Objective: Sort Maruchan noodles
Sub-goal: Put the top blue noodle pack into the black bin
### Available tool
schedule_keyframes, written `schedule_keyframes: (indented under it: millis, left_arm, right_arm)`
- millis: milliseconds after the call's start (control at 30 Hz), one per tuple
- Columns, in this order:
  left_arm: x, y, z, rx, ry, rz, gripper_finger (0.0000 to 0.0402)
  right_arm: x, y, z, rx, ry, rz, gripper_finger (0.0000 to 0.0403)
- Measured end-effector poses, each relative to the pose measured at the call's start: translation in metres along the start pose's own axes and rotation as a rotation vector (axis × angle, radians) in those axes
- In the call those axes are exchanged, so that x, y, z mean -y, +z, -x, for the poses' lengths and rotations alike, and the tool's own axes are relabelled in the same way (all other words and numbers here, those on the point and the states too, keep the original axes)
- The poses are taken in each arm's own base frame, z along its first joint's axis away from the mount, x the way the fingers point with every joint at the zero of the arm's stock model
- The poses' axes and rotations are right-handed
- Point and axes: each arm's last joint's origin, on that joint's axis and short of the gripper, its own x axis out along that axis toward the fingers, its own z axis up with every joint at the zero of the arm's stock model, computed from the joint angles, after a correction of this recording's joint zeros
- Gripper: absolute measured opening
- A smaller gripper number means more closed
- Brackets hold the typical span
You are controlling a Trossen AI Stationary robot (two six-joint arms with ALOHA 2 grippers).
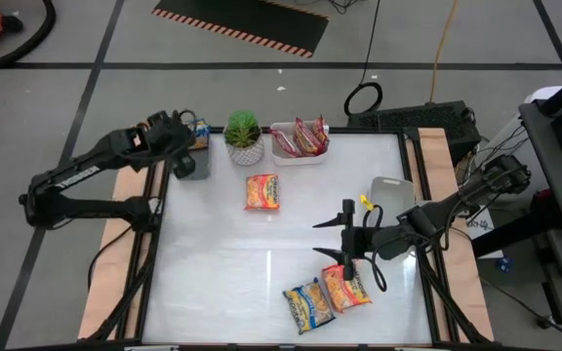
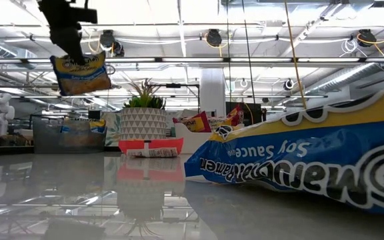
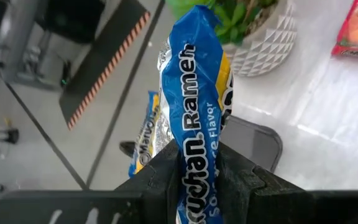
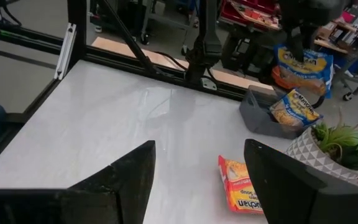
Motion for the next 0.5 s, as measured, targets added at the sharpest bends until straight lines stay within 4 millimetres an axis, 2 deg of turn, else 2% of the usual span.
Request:
schedule_keyframes:
  millis: [500]
  left_arm:
    - [-0.008,0.012,-0.07,-0.273,-0.085,-0.106,0.0085]
  right_arm:
    - [0.0,0.0,0.0,-0.002,0.0,0.008,0.0239]
